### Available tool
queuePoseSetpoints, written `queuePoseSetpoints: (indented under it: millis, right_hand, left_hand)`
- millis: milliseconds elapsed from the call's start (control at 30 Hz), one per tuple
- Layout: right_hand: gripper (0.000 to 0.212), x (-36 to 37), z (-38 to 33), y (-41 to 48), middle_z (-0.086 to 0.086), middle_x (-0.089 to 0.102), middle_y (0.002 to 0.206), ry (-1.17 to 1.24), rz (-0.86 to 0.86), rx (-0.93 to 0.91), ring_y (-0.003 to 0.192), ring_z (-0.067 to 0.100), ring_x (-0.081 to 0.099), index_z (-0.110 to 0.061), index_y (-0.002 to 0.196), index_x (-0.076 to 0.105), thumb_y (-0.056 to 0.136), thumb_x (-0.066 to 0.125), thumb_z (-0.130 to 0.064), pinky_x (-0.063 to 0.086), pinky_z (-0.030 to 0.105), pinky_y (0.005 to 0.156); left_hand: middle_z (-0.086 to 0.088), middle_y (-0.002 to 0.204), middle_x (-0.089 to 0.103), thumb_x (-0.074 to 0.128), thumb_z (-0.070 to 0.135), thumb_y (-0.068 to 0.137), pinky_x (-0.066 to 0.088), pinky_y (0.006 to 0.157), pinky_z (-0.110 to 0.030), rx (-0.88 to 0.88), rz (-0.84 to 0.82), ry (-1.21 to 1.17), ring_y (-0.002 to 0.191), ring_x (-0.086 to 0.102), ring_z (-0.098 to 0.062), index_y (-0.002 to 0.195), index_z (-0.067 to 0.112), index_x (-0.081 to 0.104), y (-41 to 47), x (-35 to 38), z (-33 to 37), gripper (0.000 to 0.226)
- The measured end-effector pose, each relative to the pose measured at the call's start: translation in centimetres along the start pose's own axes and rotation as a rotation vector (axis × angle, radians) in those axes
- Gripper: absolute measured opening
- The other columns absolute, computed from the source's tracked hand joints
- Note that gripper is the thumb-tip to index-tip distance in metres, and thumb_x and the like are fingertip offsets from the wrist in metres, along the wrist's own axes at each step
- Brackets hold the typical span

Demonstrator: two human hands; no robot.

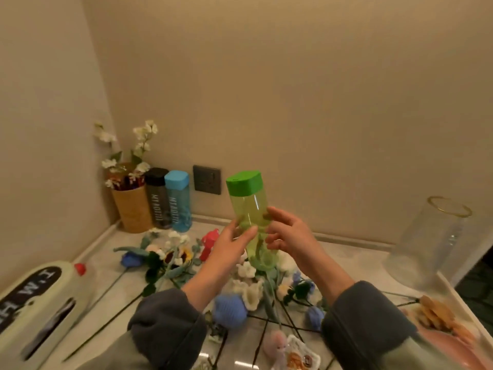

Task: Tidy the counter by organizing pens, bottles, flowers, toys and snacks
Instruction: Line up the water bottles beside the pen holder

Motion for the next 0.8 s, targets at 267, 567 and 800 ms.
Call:
queuePoseSetpoints:
  millis: [267, 567, 800]
  right_hand:
    - [0.052, 6.5, 0.1, 4.7, 0.012, 0.066, 0.097, -0.055, -0.108, 0.032, 0.053, 0.009, 0.054, -0.011, 0.125, 0.055, 0.078, 0.078, -0.019, 0.049, 0.024, 0.05]
    - [0.027, 11.0, 1.4, 9.3, 0.009, 0.062, 0.105, -0.126, 0.063, -0.069, 0.071, 0.011, 0.064, -0.019, 0.11, 0.058, 0.086, 0.067, -0.01, 0.055, 0.023, 0.061]
    - [0.04, 13.2, 1.4, 12.9, -0.002, 0.065, 0.099, -0.195, 0.091, -0.115, 0.092, 0.013, 0.066, -0.042, 0.112, 0.052, 0.089, 0.051, -0.009, 0.059, 0.028, 0.077]
  left_hand:
    - [-0.001, 0.112, 0.066, 0.036, 0.054, 0.096, 0.054, 0.087, -0.04, -0.122, 0.056, -0.09, 0.102, 0.065, -0.016, 0.123, 0.023, 0.053, 3.7, -8.4, 0.0, 0.044]
    - [0.01, 0.106, 0.062, 0.046, 0.026, 0.098, 0.051, 0.058, -0.016, -0.075, 0.13, -0.095, 0.077, 0.065, 0.006, 0.117, 0.033, 0.051, 7.9, -13.5, -1.6, 0.021]
    - [0.003, 0.125, 0.059, 0.057, 0.0, 0.09, 0.05, 0.095, -0.035, 0.109, 0.068, -0.069, 0.117, 0.056, -0.011, 0.116, 0.031, 0.053, 10.3, -15.3, -1.7, 0.04]
Point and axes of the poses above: each hand's wrist, its own y-axis towards the middle knuckle, its own x-axis out of the palm, z = x × y, the point moved 1 cm from there along y, towards the middle knuckle
